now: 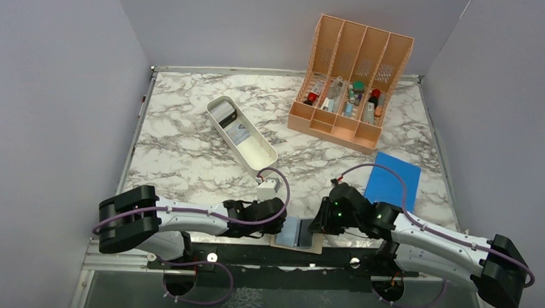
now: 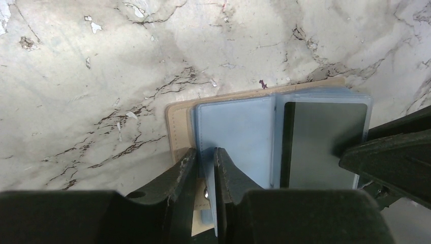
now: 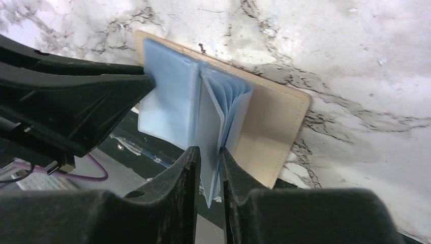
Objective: Put the credit cards into the card holder
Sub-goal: Turn over the card slot in the card holder.
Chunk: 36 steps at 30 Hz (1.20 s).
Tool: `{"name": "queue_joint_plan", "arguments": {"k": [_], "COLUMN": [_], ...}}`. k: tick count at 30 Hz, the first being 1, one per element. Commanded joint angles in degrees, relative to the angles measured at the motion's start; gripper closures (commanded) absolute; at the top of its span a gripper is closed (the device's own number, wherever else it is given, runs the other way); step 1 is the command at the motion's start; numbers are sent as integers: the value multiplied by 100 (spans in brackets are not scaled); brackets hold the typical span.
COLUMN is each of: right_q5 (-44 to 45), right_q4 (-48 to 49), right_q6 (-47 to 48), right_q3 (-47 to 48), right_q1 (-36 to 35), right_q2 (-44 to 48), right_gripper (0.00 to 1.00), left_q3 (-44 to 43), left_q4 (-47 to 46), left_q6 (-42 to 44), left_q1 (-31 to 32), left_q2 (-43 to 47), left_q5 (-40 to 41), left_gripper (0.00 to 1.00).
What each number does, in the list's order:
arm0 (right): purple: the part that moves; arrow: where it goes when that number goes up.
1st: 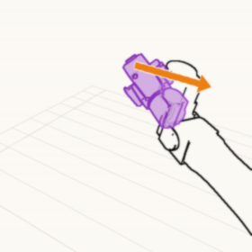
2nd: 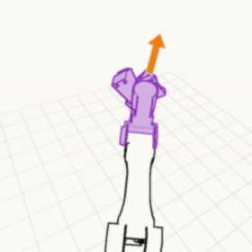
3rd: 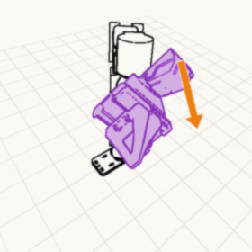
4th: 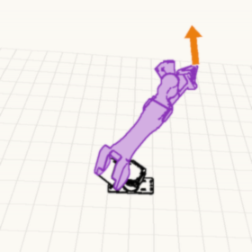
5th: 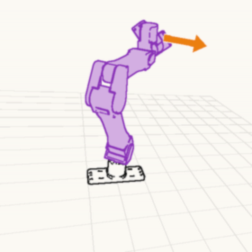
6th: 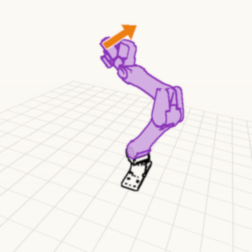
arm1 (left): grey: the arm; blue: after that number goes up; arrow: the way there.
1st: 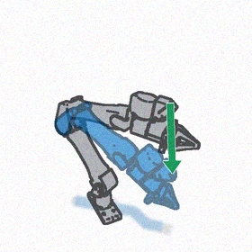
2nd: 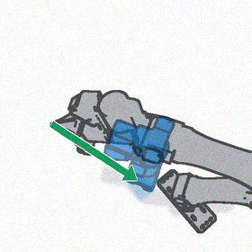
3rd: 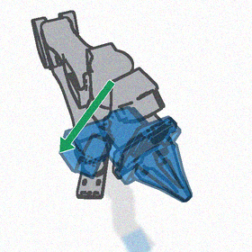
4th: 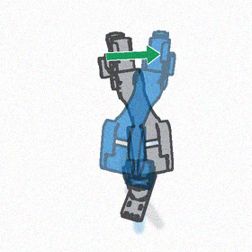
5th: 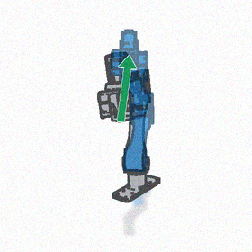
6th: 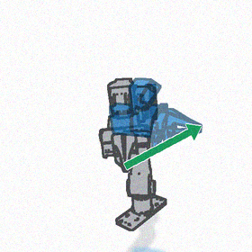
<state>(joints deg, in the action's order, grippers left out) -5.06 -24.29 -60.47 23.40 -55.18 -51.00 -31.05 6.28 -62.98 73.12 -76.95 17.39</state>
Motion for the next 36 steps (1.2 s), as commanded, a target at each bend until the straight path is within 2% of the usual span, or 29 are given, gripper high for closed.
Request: {"name": "queue_joint_plan", "arguments": {"k": [1,11,17,36], "right_q5": [-226,-583,-841,-817], "right_q4": [389,1064,1681,2024], "right_q6": [35,96,304,441], "right_q3": [5,-109,-139,-177], "right_q1": [-46,-41,-45,-46], "right_q2": [-25,-338,-409,-700], "right_gripper": [73,71,61,55], "left_q3": [-6,47,55,71], "left_q4": [-8,-40,-55,83], "left_q6": [-49,-90,-93,-141], "left_q1": [-9,-8,-7,-8], "left_q2": [-90,-15,-20,253], "left_q5": [-104,-109,-112,-47], "left_gripper": [78,77,77,77]}}
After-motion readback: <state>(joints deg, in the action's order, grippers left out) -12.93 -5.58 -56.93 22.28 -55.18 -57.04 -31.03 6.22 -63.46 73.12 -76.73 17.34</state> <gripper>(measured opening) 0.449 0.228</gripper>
